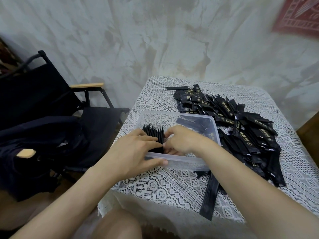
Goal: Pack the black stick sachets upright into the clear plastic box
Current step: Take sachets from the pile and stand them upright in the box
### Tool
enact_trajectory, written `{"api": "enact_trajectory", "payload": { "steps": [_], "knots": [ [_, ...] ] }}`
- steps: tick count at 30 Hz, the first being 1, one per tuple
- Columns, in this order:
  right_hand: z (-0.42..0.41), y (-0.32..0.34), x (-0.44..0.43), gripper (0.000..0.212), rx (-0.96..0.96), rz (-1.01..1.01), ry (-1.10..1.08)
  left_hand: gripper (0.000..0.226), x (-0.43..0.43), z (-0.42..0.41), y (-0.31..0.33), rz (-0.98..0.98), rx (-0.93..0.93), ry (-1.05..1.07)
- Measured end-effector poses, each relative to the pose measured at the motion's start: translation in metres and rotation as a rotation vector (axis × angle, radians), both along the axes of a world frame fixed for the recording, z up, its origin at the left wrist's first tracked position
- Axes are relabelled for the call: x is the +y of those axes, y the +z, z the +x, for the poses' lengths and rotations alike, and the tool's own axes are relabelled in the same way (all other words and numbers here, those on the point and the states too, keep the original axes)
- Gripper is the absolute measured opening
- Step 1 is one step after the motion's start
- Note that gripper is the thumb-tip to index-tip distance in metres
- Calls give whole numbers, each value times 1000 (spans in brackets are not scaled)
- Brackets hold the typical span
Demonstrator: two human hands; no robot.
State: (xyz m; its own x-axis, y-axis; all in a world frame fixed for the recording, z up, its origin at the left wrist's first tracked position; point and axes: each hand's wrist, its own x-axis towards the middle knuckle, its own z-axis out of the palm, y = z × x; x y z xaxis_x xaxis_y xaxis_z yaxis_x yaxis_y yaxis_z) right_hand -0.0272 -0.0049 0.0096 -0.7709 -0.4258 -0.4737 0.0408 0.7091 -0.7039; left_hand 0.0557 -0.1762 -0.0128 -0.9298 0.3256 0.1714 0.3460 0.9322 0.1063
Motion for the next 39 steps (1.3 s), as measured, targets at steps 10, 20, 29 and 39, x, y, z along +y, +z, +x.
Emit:
{"api": "enact_trajectory", "payload": {
  "steps": [10, 20, 29, 39],
  "knots": [
    [-12, -6, -2, 48, -34, -91, -77, 57, -2, -3, -3, 15, 39, -40],
    [-27, -11, 2, 57, -6, -126, 15, 62, -4, -4, -8, 49, 50, -46],
    [-34, -9, -3, 44, -26, -100, 59, 63, -4, -3, -6, 24, 58, -44],
    [-37, -11, 0, 43, -83, -125, 96, 71, -5, -4, -7, 5, 65, -41]
  ]
}}
